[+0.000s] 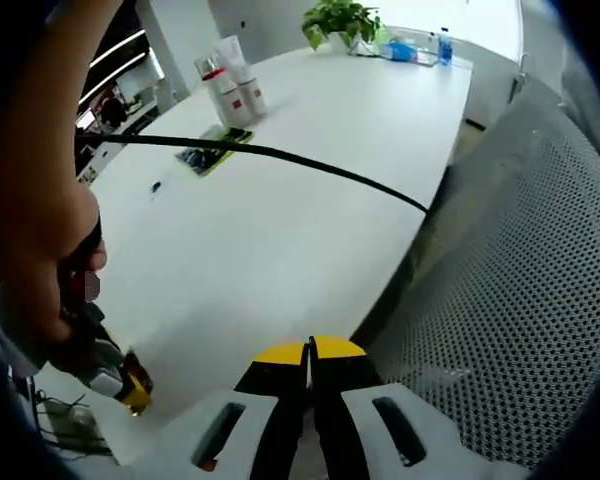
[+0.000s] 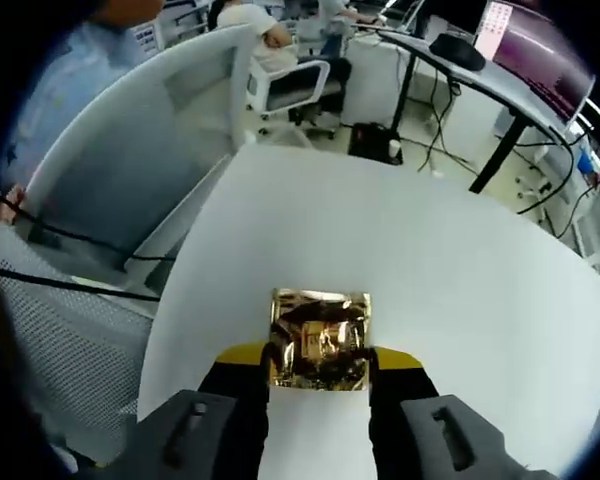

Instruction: Arrange the skincare products in the storage area until every visible bottle or jar stands upright without overlapping.

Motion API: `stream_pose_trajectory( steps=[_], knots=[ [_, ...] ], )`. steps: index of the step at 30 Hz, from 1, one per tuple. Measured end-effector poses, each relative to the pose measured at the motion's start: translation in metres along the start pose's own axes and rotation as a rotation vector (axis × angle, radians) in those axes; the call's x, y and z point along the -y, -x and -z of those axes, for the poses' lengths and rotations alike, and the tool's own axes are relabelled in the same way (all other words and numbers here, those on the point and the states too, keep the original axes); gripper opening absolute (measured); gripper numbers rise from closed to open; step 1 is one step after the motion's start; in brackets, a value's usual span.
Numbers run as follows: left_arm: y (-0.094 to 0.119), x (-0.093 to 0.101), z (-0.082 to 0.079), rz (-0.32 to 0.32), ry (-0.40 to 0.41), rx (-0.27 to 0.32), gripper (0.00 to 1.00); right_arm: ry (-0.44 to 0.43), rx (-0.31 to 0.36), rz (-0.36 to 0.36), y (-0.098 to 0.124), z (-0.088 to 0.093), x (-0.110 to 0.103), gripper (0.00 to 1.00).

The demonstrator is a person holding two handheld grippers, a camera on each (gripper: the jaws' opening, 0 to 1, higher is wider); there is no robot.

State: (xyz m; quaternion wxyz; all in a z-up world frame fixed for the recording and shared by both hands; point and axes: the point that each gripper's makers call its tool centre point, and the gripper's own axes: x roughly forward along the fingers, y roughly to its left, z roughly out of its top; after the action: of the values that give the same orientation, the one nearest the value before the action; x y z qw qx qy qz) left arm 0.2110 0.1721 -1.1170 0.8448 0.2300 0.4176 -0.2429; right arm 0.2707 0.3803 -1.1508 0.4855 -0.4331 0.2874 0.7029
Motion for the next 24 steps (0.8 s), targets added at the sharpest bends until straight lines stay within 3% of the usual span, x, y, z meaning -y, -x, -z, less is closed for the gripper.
stream_pose_trajectory(
  steps=[8, 12, 17, 24],
  knots=[
    [0.000, 0.000, 0.000, -0.002, 0.000, 0.001, 0.00, -0.021, 0.013, 0.031, 0.008, 0.008, -0.004, 0.35],
    [0.000, 0.000, -0.001, 0.001, -0.005, 0.003, 0.00, -0.043, 0.018, 0.051, 0.021, 0.022, -0.002, 0.35],
    [0.000, 0.002, -0.001, 0.009, -0.006, 0.006, 0.00, -0.178, 0.051, 0.118, 0.050, 0.047, 0.005, 0.35],
    [0.002, 0.002, -0.007, 0.012, -0.002, 0.044, 0.00, -0.357, 0.110, 0.233, 0.094, 0.095, -0.010, 0.36]
  ],
)
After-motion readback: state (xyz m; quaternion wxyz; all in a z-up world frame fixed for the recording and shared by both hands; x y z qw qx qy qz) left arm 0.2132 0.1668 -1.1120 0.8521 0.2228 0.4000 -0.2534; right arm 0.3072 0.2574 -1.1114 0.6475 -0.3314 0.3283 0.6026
